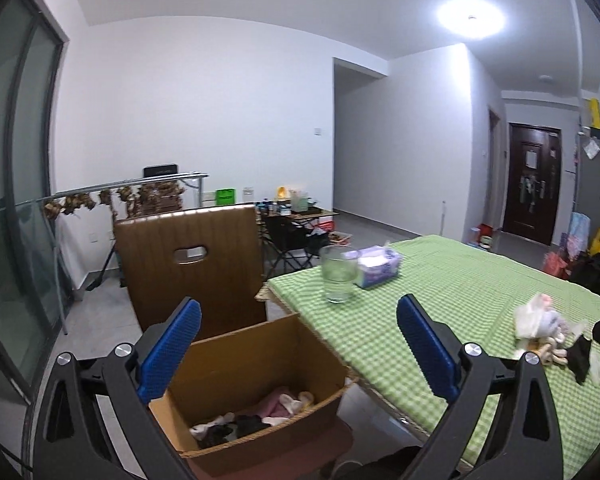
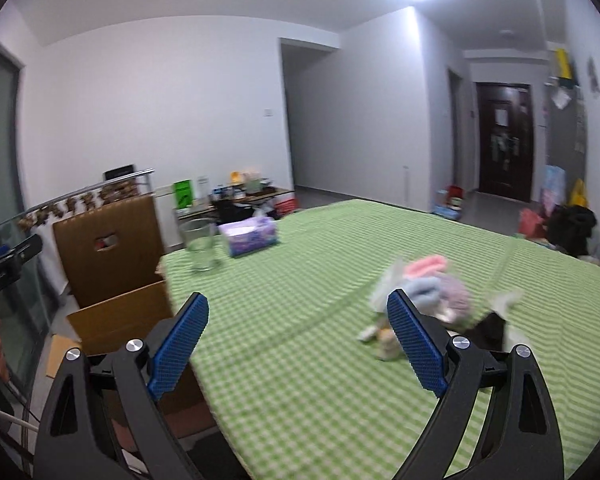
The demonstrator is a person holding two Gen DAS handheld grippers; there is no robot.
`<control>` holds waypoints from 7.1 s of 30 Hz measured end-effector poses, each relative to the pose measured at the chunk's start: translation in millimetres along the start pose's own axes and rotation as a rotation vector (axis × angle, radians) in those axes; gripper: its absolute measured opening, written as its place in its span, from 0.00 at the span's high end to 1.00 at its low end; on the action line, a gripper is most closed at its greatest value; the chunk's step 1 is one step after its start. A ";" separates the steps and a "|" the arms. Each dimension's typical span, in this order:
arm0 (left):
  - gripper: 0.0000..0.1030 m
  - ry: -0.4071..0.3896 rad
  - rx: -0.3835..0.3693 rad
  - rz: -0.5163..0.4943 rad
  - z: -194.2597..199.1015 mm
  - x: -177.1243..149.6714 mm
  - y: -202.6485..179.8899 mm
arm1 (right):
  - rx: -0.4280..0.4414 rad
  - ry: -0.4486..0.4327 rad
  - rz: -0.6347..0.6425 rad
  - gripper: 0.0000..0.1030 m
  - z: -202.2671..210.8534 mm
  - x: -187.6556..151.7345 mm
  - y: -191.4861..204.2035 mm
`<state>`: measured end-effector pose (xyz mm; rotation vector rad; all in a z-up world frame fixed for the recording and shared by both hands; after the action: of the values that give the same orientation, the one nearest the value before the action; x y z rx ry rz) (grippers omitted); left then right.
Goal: Organize soft objects
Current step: 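Withdraw both tools from the box back over the table, then grasp a white cloth with the left gripper while the right grasps the light blue towel, then carry the white cloth and blue towel into the box and open both grippers, then withdraw both tools from the box back over the table, then grasp a black sock with the left gripper while the right grasps the clear plastic glove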
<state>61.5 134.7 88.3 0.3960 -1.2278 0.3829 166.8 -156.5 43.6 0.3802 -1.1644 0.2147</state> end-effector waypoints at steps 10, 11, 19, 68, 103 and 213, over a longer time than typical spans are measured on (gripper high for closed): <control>0.07 0.050 -0.139 -0.062 -5.0 -19.3 -60.4 | -0.224 0.024 -0.066 0.12 40.7 -19.0 -90.0; 0.07 0.063 -0.148 -0.071 -7.8 -24.2 -65.6 | -0.249 0.032 -0.073 0.12 43.7 -23.1 -101.0; 0.07 0.196 -0.257 -0.158 -48.6 -75.5 -138.2 | -0.406 0.084 -0.208 0.12 58.6 -55.1 -197.0; 1.00 0.262 -0.832 -0.028 -208.4 2.8 -246.8 | -0.167 0.377 -0.208 0.73 -183.1 -35.1 -108.1; 1.00 0.229 -0.191 0.340 -138.2 -69.0 144.0 | 0.100 0.282 0.088 0.73 -79.8 -17.6 87.0; 0.08 0.290 -0.780 -0.448 -85.4 -67.1 -447.8 | -0.381 0.140 -0.540 0.19 -32.1 -56.9 -302.1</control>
<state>330.0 -217.7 -38.3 -0.0680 -0.8834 -0.4142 280.3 -418.8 -74.2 0.3220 -0.9017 -0.4408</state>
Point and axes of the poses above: each gripper's, at about its wrist camera, not at the fingertips, and z roughly against the way its jaws point, y to its left, x to its top, the point moved 7 cm from there along -z, roughly the way its jaws point, and after that the axes turned 5 degrees about -z, right-handed, at the moved point
